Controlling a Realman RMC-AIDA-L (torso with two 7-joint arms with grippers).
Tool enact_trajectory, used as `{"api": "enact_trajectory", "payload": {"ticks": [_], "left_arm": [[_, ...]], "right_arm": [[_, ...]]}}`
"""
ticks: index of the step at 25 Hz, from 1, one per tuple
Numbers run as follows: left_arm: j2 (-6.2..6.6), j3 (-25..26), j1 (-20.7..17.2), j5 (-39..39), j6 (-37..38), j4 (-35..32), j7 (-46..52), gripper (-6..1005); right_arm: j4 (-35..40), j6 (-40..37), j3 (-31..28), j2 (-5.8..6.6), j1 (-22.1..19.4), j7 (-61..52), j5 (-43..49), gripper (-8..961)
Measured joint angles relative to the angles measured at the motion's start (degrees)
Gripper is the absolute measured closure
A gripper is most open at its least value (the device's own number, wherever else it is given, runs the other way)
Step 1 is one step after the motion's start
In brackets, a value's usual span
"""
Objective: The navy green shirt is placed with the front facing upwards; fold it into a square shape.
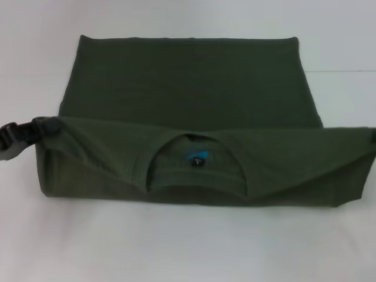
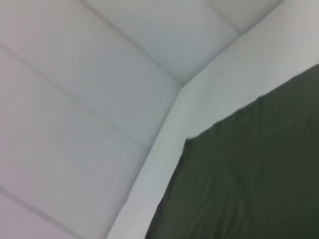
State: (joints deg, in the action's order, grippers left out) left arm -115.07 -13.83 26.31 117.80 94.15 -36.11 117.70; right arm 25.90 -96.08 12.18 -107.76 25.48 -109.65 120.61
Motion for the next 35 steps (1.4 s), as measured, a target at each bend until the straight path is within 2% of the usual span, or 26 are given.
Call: {"api": "enact_trajectory", "payload": {"ticks": [4,8,9,18,29,35], "left_arm": [[-1.01,0.0,1.2,-1.8,-5.7,2.7,-3.1,939],[-2.59,-0.1,2.1,-3.4,-11.1,3.4,-5.5,939],[-2.84,-0.2,2.3,-3.6,-11.8,3.5,-6.0,939],[-5.94,-0.8,4.6,-3.8,-20.0,4.5,-10.4,939],[-6.73,-0.7,7.5,-4.2,-26.3,6.3,-13.0,938],[-7.13,-0.8,7.7,-4.3,-30.0,6.7,-13.4,938]], "right_arm": [[0.0,6.6,-1.0,-1.92,2.1,-0.6,-0.9,941],[0.0,13.3,-1.0,-3.92,4.0,-0.6,-3.4,940],[0.0,13.3,-1.0,-3.92,4.0,-0.6,-3.4,940],[-0.1,22.9,-0.3,-6.44,6.5,-0.2,-3.9,941],[-0.1,27.9,-0.2,-8.61,8.4,0.0,-5.3,940],[-0.6,30.9,0.0,-8.78,8.5,0.1,-5.8,940]]}}
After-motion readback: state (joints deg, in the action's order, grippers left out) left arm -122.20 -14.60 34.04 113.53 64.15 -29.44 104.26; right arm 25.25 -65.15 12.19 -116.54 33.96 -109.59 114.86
